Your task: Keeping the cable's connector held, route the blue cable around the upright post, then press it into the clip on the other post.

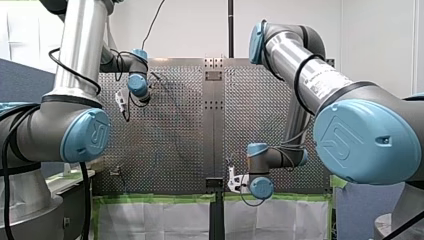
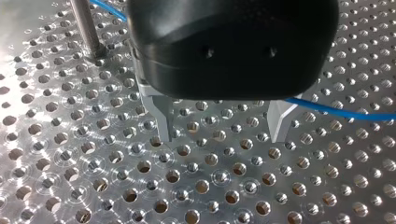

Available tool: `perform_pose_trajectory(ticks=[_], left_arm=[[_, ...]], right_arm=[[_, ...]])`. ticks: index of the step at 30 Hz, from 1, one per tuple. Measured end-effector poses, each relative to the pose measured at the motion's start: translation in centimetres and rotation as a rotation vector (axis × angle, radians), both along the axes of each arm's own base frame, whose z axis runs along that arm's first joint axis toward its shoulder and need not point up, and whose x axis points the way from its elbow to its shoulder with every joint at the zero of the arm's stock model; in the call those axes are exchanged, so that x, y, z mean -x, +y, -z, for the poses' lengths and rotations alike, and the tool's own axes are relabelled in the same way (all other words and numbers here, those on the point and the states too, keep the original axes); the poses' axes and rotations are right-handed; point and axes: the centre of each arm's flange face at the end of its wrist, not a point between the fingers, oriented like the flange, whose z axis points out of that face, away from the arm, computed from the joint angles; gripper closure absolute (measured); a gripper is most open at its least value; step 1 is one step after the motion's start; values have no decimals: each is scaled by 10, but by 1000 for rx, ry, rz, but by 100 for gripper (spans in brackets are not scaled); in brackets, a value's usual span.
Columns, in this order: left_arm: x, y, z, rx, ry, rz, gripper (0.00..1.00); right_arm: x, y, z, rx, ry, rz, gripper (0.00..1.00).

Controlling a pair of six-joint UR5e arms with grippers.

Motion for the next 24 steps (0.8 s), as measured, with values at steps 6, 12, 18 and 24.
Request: perform_pose_trajectory(ticks=[6, 12, 18, 24], left_arm=[[1, -1, 0, 0, 3, 1, 0], [1, -2, 0, 1, 4, 2, 0], [1, -3, 0, 7, 3, 2, 0], [2, -7, 1, 30, 1, 8, 0]], right_arm=[[-3, -6, -16, 66, -1, -21, 100], [-2, -10, -18, 92, -4, -37, 100], [-1, -11, -17, 100, 24, -46, 100], [-1, -10, -17, 97, 34, -57, 100]])
